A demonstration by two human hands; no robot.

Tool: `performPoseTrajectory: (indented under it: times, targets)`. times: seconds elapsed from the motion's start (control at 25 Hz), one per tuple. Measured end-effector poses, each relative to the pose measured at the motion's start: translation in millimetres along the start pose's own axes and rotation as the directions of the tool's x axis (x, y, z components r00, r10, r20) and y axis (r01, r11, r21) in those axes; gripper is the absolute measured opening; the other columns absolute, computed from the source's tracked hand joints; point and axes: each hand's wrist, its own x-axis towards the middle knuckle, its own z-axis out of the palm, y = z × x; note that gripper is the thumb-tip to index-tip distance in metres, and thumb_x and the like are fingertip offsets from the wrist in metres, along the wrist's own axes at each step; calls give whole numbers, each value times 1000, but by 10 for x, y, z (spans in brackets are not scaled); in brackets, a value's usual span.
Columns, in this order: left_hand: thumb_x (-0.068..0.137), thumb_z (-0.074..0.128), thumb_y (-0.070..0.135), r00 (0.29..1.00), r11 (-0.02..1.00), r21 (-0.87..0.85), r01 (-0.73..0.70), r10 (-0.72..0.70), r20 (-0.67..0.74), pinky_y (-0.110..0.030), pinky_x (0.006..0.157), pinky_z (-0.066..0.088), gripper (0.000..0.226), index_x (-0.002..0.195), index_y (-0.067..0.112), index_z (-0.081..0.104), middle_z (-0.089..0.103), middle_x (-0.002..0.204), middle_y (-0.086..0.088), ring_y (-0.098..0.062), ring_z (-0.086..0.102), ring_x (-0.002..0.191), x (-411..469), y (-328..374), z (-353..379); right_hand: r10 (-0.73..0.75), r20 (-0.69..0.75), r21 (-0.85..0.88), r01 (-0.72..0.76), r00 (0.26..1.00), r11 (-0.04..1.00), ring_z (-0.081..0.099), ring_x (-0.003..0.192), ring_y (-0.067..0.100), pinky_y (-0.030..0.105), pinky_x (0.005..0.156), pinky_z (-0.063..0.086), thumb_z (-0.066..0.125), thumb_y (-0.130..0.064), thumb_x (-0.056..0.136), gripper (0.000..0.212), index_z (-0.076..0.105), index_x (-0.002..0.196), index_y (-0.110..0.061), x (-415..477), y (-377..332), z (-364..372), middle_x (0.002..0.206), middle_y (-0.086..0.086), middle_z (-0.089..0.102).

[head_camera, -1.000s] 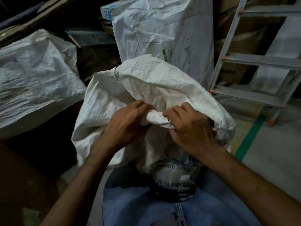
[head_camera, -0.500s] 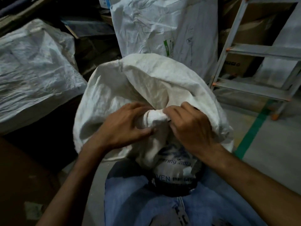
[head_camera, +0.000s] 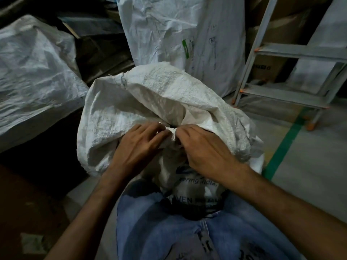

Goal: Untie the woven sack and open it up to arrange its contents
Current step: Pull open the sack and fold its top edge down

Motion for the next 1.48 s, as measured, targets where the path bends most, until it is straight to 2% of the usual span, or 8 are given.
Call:
performPoseTrajectory:
  times: [0.24,0.44,0.6,0.72,0.88,1.04,1.32,1.48]
  targets:
    - [72,69,57,906,896,-249,368,-286,310,-43,96,43,85,147,24,45,52,142,-4,-27,53,124,-115,-145,34,93,-245,-108,-123,965,987,61,92,29,35,79,50,71,8,81,29,64,103,-8,-29,-138,270,100,12,67]
    - [75,87,30,935,921,-214,324,-278,221,-38,84,49,81,146,19,50,67,130,-5,-28,66,108,-94,-102,126,228,-278,-143,-275,933,951,65,102,31,38,78,57,60,0,95,11,62,103,-8,39,-371,390,108,16,66]
    - [71,90,15,955,916,-269,297,-282,92,-26,69,36,61,124,14,60,71,107,-5,-26,62,89,-131,-140,83,175,-197,-111,-199,965,974,60,122,36,42,90,55,59,-3,93,44,52,136,-3,132,-451,417,138,22,58]
    - [63,89,4,942,914,-233,333,-332,44,-25,63,30,53,108,10,61,70,90,-6,-26,61,75,-161,-36,121,157,-29,-206,-160,987,965,64,116,36,45,96,54,81,-9,78,75,45,144,1,189,-504,380,130,23,62]
    - [64,87,11,851,776,-358,519,-510,127,-37,65,47,60,109,23,49,70,101,-5,-30,66,87,-191,-16,200,170,-53,-246,-178,984,953,72,88,27,37,69,58,66,-1,83,41,60,123,-9,236,-505,233,102,11,71]
    - [64,80,50,913,932,-122,342,-298,280,-38,81,43,75,131,24,58,70,119,0,-27,65,108,-106,-178,130,125,-132,-168,-147,983,975,72,86,28,37,67,57,70,2,82,44,64,123,-12,120,-312,245,101,9,73]
    - [56,82,20,919,970,16,243,-236,317,-37,69,48,68,122,19,66,76,106,-3,-33,71,90,-92,-146,96,-40,-423,-59,17,905,998,62,109,25,38,79,55,59,-8,81,46,66,126,-14,-67,-107,111,137,5,60]
    - [67,70,45,878,986,-33,166,-132,460,-40,83,45,68,129,20,59,70,125,-4,-31,65,112,-11,-105,131,120,-495,-337,-318,861,886,37,138,31,50,103,38,59,-6,90,76,33,159,-25,160,134,-20,159,6,31]
